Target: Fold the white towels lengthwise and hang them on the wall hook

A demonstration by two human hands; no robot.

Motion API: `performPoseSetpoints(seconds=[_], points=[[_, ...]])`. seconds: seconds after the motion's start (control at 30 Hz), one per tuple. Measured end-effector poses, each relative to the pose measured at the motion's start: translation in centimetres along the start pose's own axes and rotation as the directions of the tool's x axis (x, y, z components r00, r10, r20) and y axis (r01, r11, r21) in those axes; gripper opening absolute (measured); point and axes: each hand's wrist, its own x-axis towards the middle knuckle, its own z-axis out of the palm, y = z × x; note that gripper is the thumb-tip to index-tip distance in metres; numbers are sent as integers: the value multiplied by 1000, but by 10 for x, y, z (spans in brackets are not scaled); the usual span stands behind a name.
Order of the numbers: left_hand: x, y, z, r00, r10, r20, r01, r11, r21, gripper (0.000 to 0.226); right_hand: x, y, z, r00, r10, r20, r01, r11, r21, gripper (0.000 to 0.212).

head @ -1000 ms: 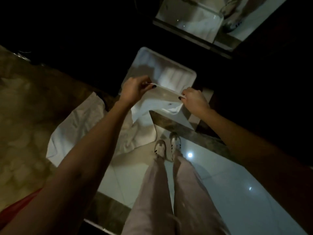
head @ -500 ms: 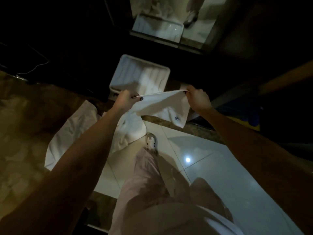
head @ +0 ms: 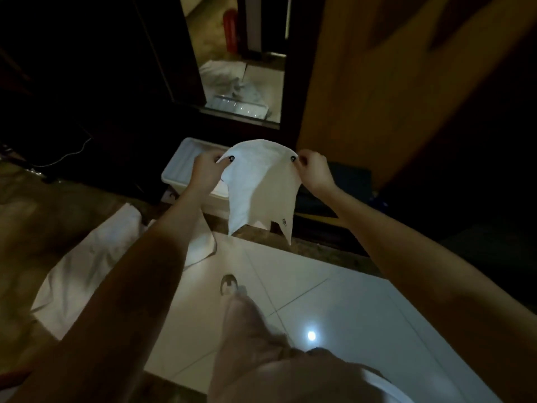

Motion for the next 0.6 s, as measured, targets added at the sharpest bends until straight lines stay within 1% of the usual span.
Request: performPoseSetpoints(seconds=[0.03, 0.1, 0.13, 0.23, 0.3, 0.33, 0.4, 0.43, 0.47, 0.5, 0.57, 0.6], points=[[-9, 15, 3, 999, -4, 40, 6, 999, -32, 20, -13, -4, -19, 999, -32, -12, 33, 999, 38, 18], [-23, 46, 10, 996, 19, 89, -9, 994, -107, 12, -34, -11, -53, 995, -100, -3, 100, 989, 104, 29], [-29, 61, 15, 995, 35, 88, -22, 990, -143, 11, -41, -13, -68, 994, -113, 6, 111, 985, 130, 28], [-44, 101, 30, 993, 98, 65, -82, 973, -214, 12, -58, -23, -108, 996, -89, 23, 82, 977, 195, 16], [-49, 124, 37, 990, 128, 62, -111, 967, -228, 16, -67, -30, -134, 993, -83, 87, 58, 966, 253, 7], [-51, 135, 40, 987, 146, 63, -127, 963, -240, 17, -72, -34, -146, 985, -101, 140, 59, 959, 278, 8], [-54, 156, 44, 979, 192, 69, -169, 952, -254, 13, -81, -42, -168, 957, -134, 259, 52, 952, 303, 20], [-56, 166, 47, 971, 222, 83, -195, 947, -256, 10, -85, -47, -177, 945, -142, 296, 51, 954, 296, 22], [-57, 175, 49, 961, 251, 117, -215, 943, -255, 6, -89, -52, -184, 943, -145, 299, 64, 962, 264, 21], [-58, 184, 51, 947, 279, 161, -235, 940, -248, 5, -93, -57, -190, 953, -145, 266, 88, 973, 213, 17], [-62, 201, 54, 913, 335, 234, -284, 932, -227, 13, -101, -66, -197, 976, -153, 156, 140, 986, 92, 2], [-64, 208, 56, 902, 354, 247, -300, 925, -232, 16, -105, -70, -200, 980, -168, 110, 163, 985, 49, 4]])
